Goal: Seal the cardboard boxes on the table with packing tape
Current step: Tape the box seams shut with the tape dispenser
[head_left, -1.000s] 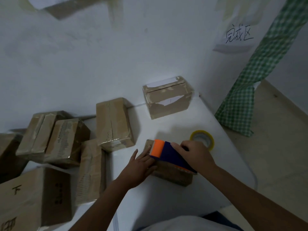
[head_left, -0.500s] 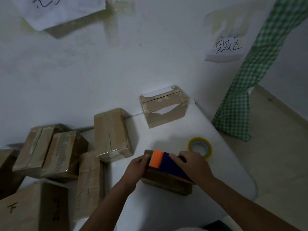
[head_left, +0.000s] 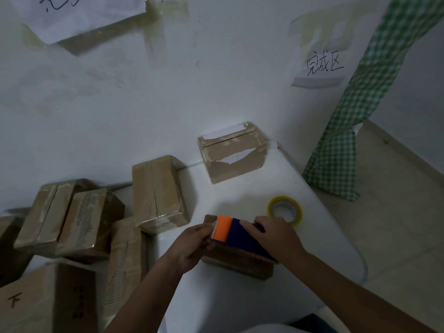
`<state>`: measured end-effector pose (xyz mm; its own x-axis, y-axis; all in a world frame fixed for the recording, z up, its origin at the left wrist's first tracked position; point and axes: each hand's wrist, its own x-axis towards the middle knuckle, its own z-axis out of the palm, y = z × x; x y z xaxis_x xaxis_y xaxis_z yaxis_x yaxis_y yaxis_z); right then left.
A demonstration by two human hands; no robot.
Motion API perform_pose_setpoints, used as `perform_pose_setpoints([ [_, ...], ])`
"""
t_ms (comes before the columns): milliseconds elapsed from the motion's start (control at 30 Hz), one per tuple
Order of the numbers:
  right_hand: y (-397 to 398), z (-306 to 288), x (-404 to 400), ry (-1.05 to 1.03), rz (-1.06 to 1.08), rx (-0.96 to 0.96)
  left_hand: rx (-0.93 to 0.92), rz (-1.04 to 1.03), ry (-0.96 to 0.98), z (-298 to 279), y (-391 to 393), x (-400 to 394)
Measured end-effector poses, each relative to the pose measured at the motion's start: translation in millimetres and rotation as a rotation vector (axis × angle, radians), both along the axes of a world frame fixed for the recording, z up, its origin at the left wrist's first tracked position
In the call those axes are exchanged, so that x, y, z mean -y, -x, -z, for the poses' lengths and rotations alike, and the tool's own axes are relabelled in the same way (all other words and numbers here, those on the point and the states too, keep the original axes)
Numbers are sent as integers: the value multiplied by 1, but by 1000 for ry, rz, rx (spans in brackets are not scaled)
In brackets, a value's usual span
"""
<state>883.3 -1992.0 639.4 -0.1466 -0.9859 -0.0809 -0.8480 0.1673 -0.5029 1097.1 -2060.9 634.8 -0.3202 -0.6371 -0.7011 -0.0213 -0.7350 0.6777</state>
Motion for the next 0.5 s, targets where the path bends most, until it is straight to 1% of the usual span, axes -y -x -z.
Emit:
perform_pose_setpoints([
  [167, -1, -8, 6, 8, -44, -48, 44, -5, 133, -1, 0, -4],
  [267, 0, -12, 9, 10, -75, -55, 43, -34, 182, -2, -4, 2],
  [300, 2, -14, 9, 4, -80, -56, 33, -67, 188, -1, -9, 6],
  [367, 11, -17, 9, -18, -91, -75, 40, -211, 187, 1, -27, 17],
  [433, 23, -18, 6, -51, -95, -116, 129, -342, 212, 9, -52, 28],
  [500, 29, -18, 3, -86, -91, -153, 199, -320, 239, 17, -70, 32],
])
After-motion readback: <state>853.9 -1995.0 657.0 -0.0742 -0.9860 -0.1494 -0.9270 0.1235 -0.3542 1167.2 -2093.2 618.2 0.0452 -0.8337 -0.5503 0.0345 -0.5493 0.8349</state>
